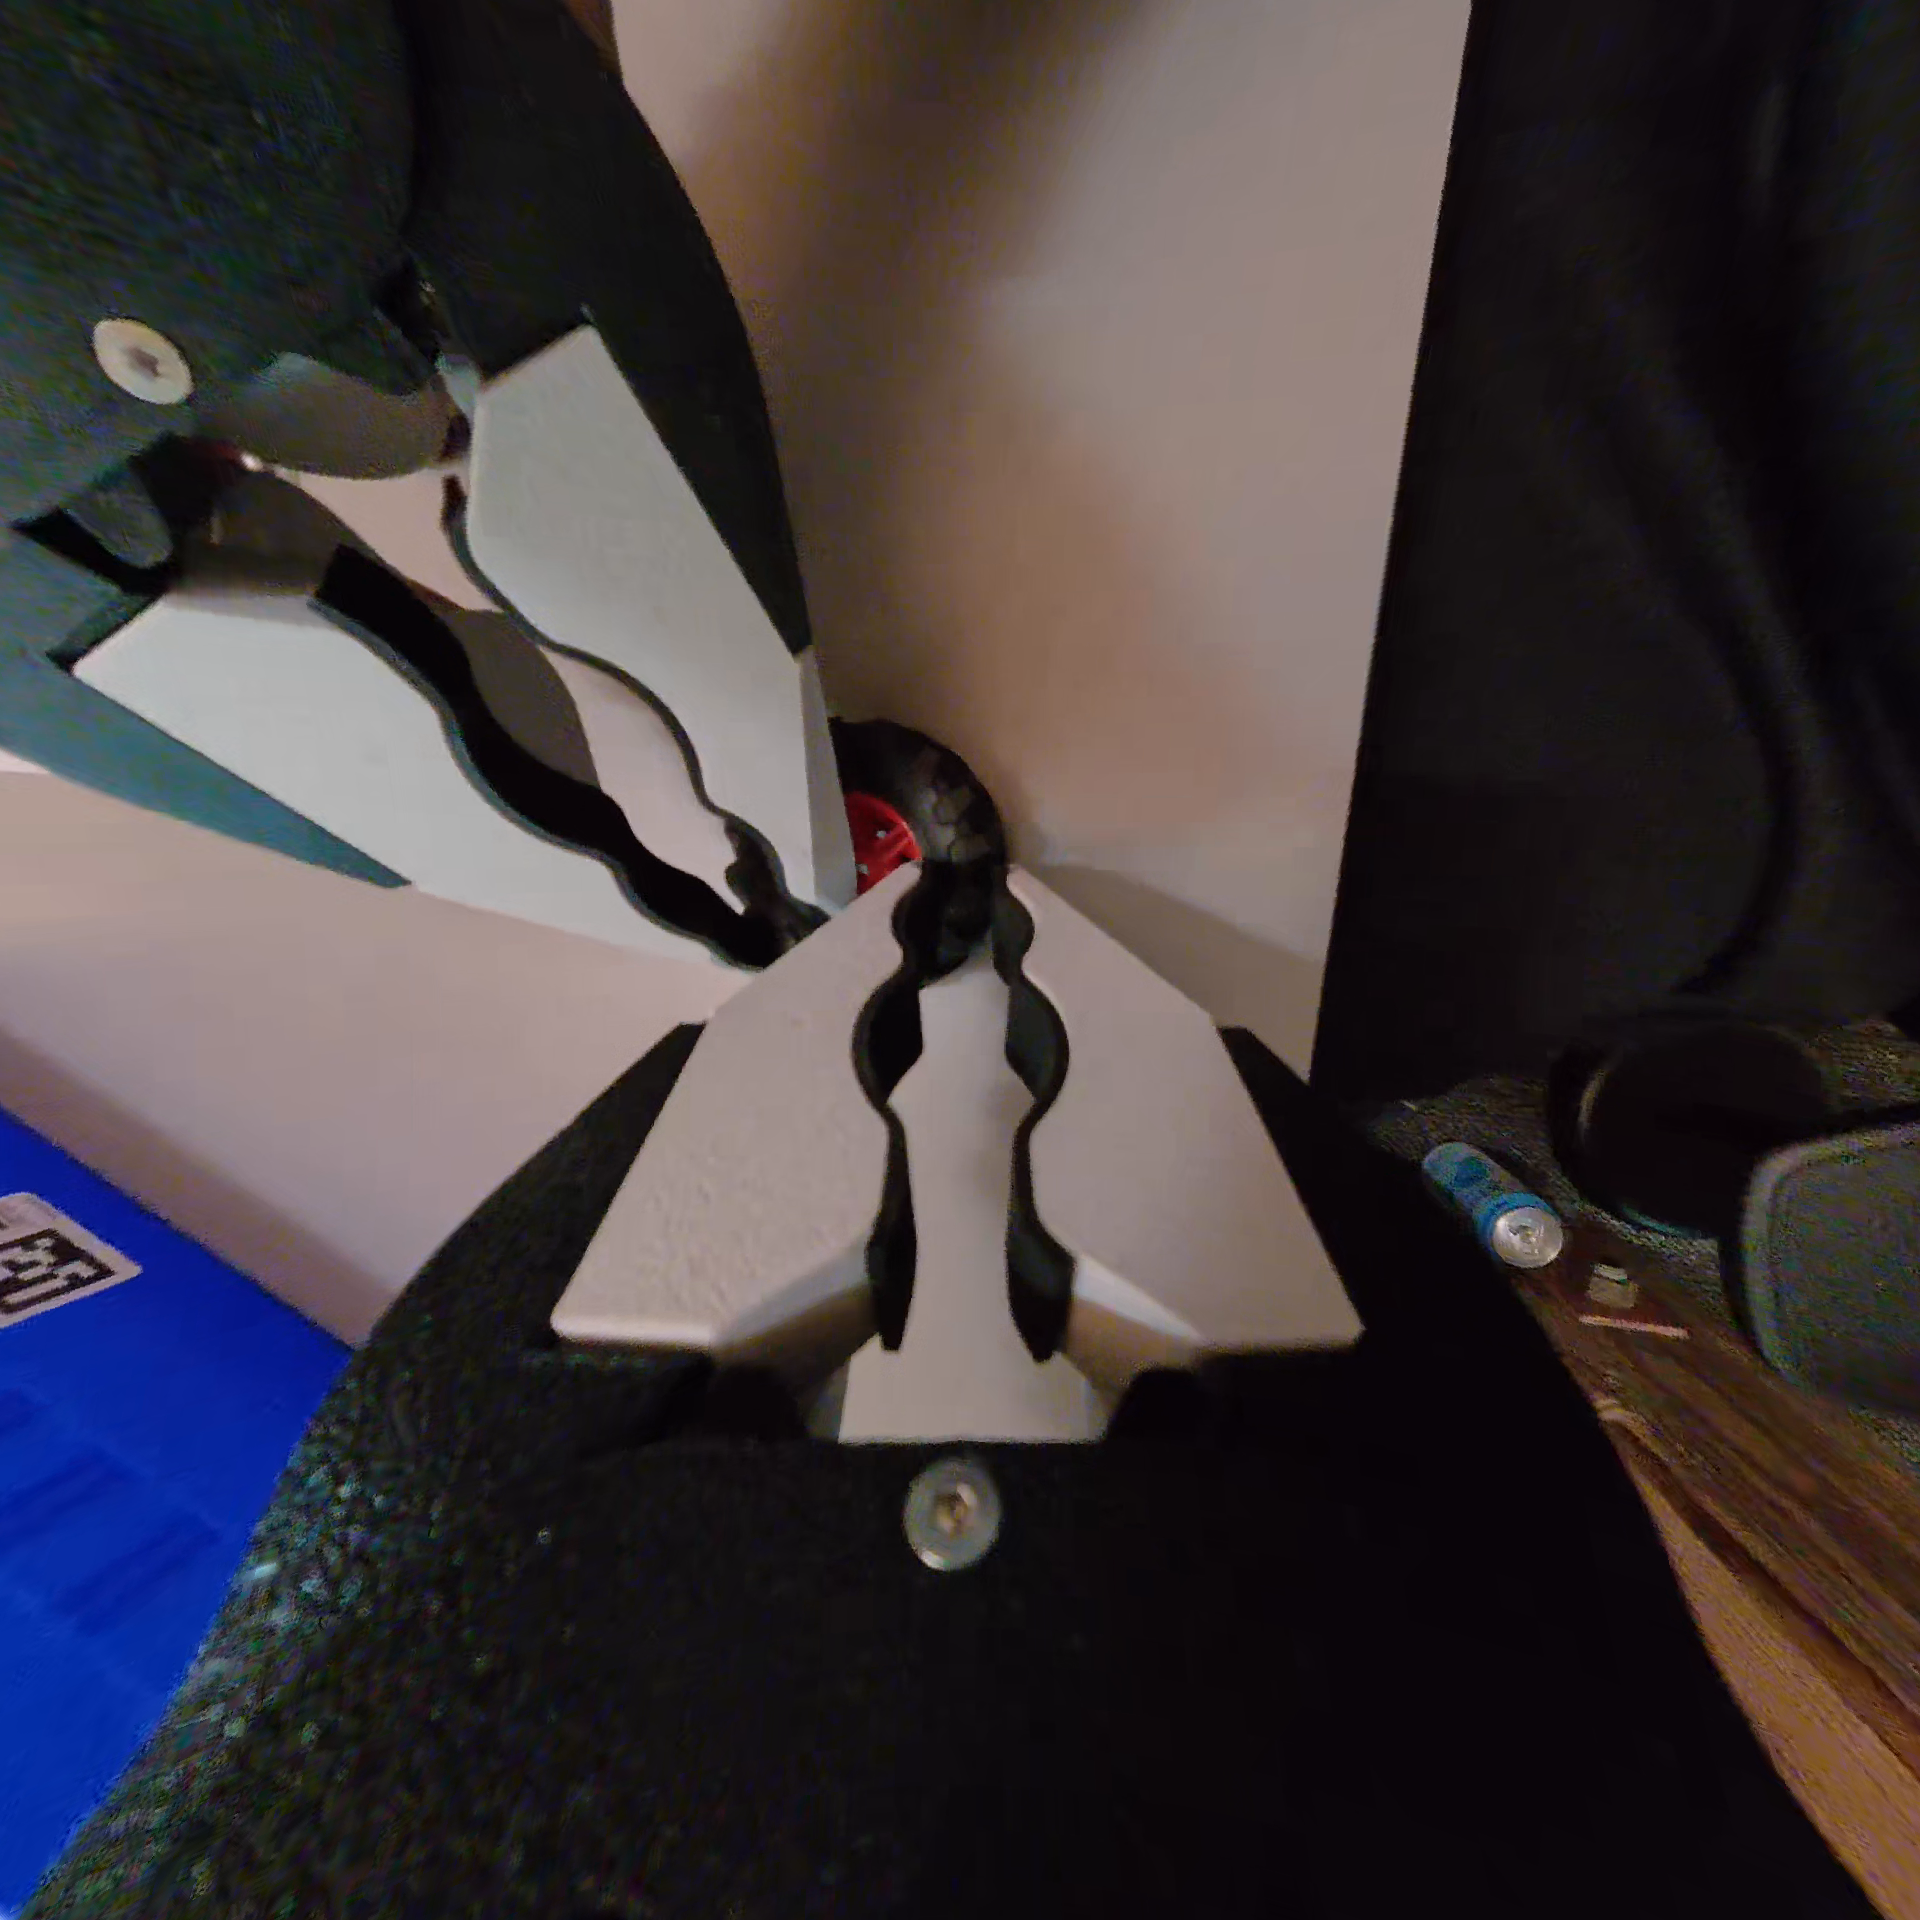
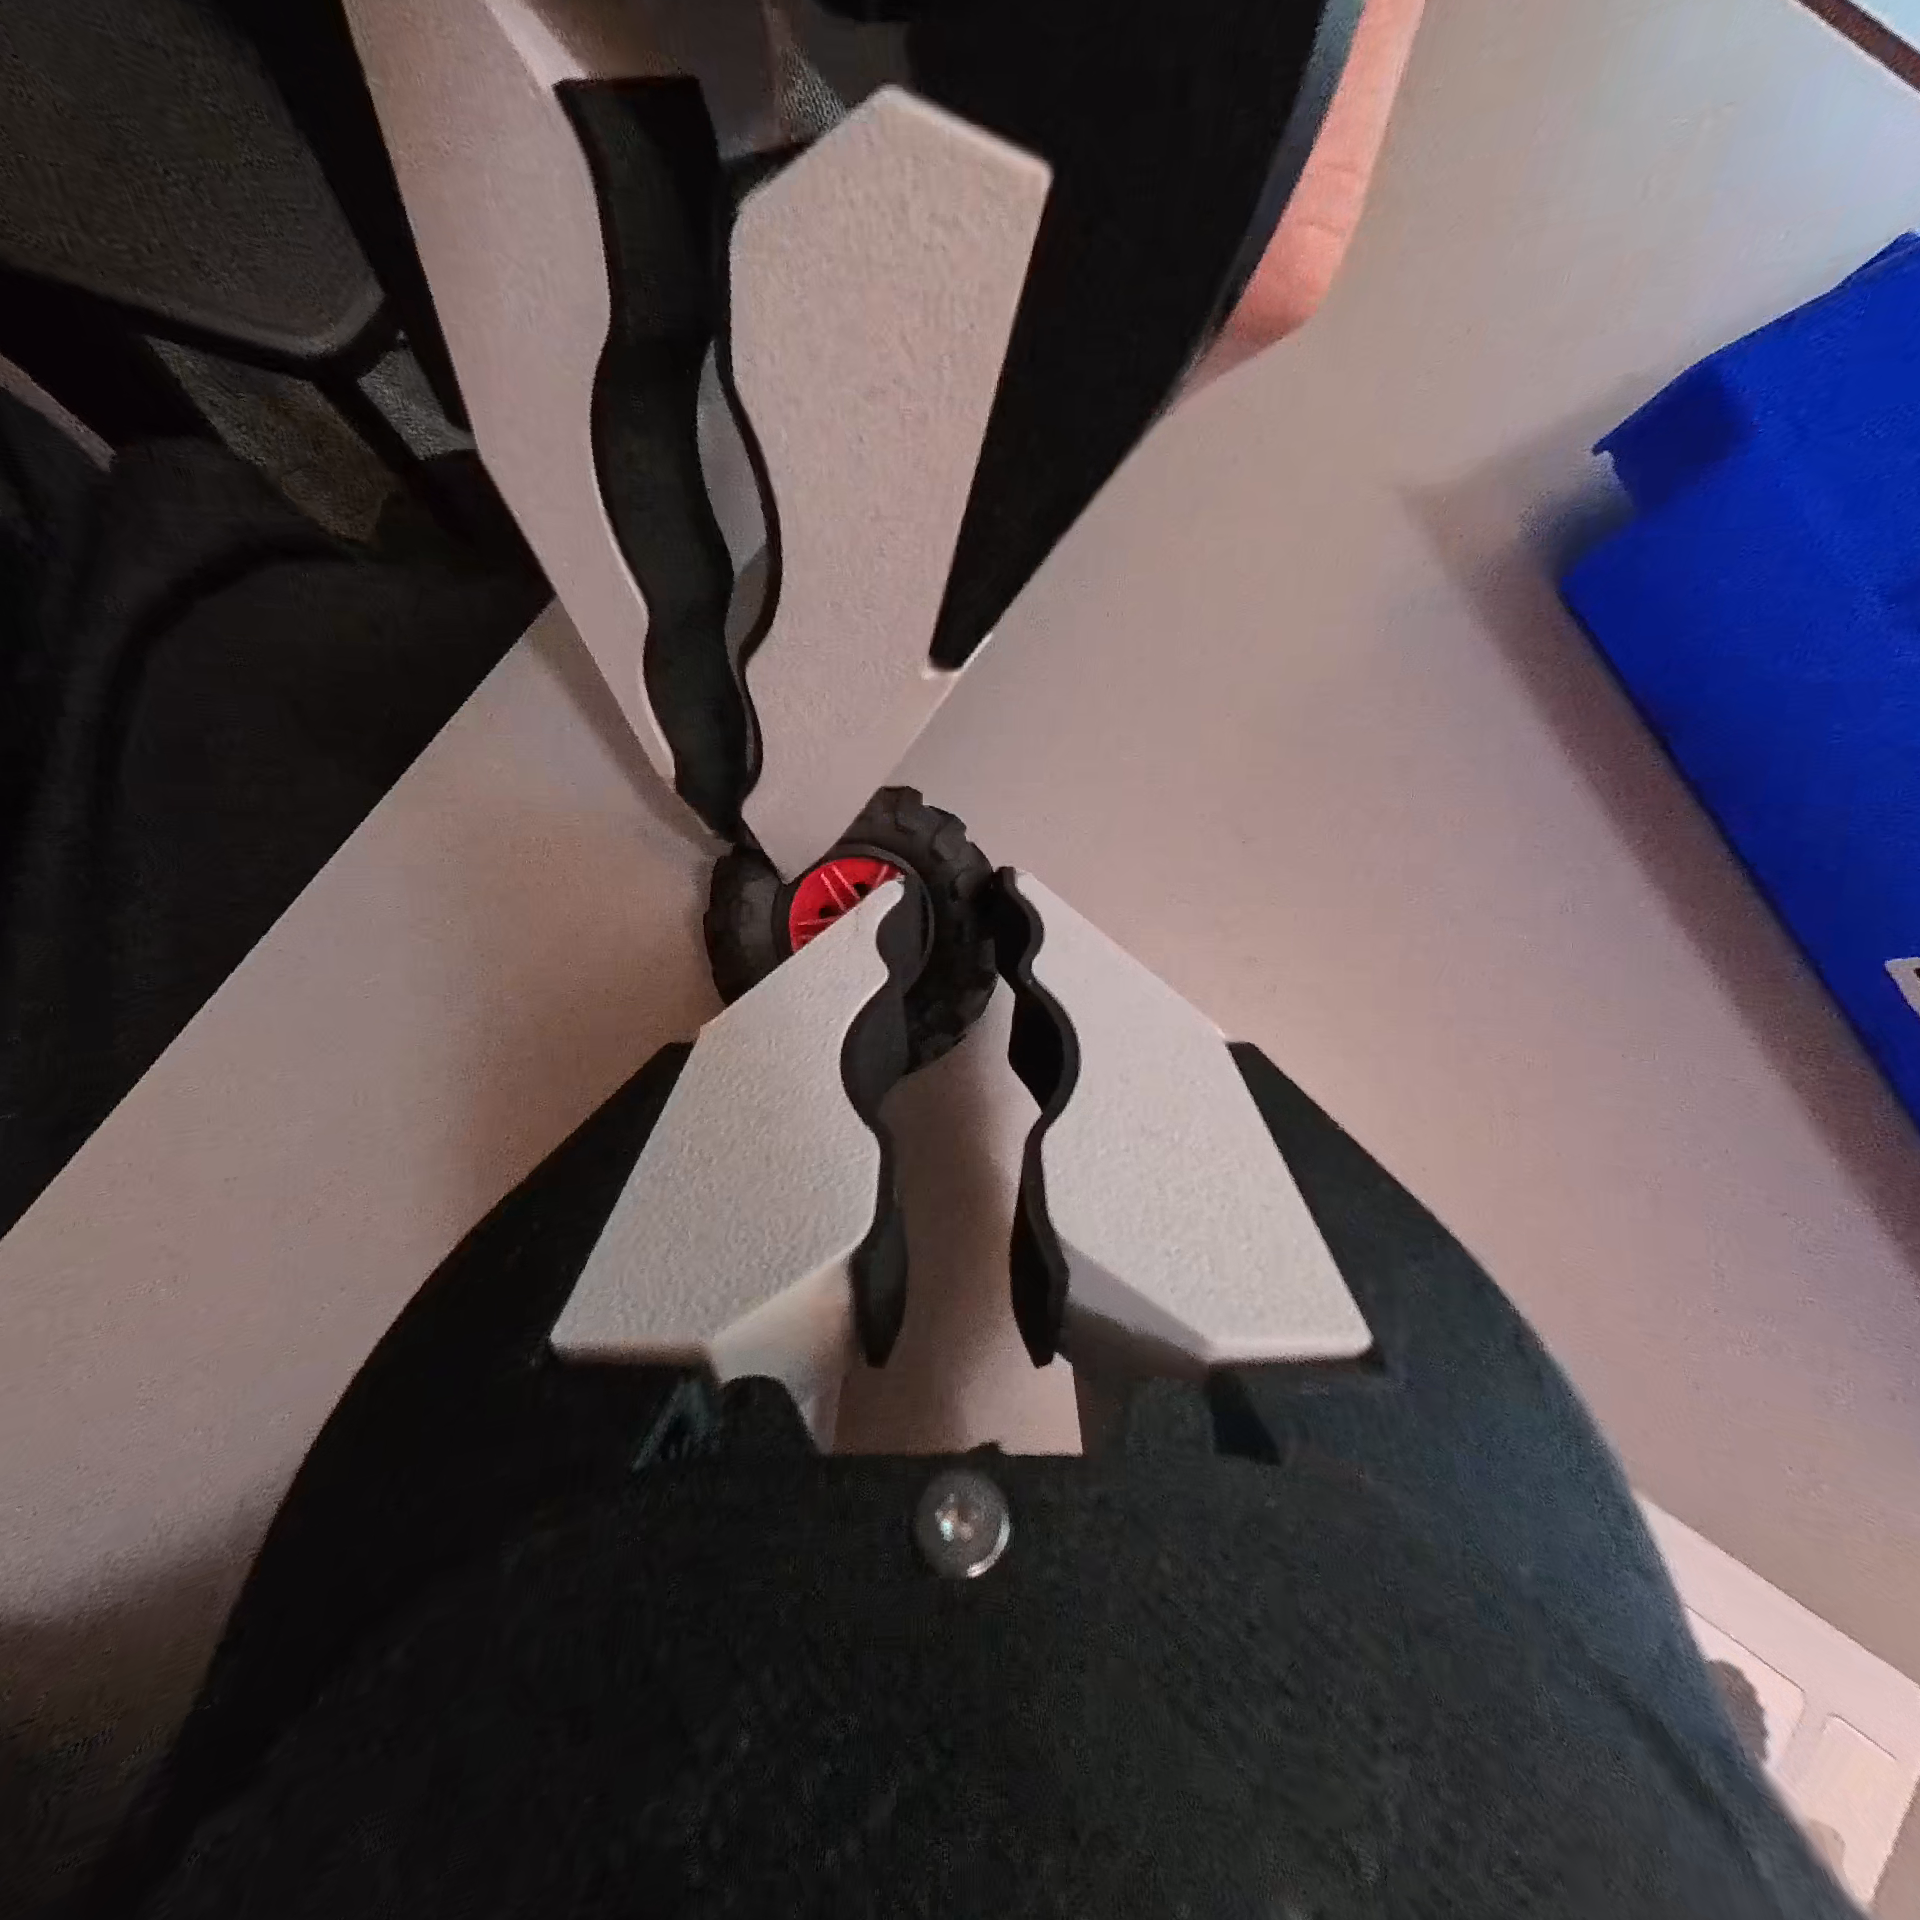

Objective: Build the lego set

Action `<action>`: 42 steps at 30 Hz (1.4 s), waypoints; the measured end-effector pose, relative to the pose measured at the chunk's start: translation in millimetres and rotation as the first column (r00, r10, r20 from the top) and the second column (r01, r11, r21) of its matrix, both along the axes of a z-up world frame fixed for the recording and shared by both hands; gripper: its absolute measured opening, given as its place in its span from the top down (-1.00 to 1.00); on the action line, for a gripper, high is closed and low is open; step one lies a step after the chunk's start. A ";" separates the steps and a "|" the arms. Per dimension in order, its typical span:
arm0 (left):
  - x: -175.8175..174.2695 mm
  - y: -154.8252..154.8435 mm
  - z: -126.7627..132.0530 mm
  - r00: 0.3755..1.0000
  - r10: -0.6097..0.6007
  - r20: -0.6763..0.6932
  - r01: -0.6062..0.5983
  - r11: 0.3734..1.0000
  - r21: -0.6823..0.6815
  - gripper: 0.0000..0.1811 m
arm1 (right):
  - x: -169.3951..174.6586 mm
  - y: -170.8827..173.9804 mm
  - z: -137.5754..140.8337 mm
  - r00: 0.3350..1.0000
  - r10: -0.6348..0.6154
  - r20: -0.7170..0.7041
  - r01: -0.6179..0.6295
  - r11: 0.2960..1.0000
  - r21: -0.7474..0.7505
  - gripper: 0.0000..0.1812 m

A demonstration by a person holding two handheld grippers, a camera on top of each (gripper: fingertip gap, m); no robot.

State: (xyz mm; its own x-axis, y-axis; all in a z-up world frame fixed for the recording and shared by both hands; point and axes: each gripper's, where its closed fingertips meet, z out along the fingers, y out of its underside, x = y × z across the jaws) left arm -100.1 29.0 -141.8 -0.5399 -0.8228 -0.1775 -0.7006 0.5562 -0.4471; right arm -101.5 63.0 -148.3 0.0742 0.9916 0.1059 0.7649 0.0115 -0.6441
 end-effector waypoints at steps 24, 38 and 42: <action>3.6 -1.4 2.1 0.997 -0.081 0.005 0.080 0.994 0.072 0.80 | 5.1 -11.9 0.5 0.995 0.073 -0.073 -0.079 0.993 -0.084 0.86; 0.1 -10.1 -8.0 0.988 -0.137 -0.067 0.145 0.979 0.145 0.91 | 4.4 -14.8 -0.8 0.994 0.075 -0.080 -0.083 0.991 -0.104 0.85; -1.2 -12.2 -7.8 0.987 -0.147 -0.064 0.156 0.973 0.168 0.92 | 4.4 -15.1 -0.9 0.995 0.070 -0.071 -0.077 0.992 -0.100 0.85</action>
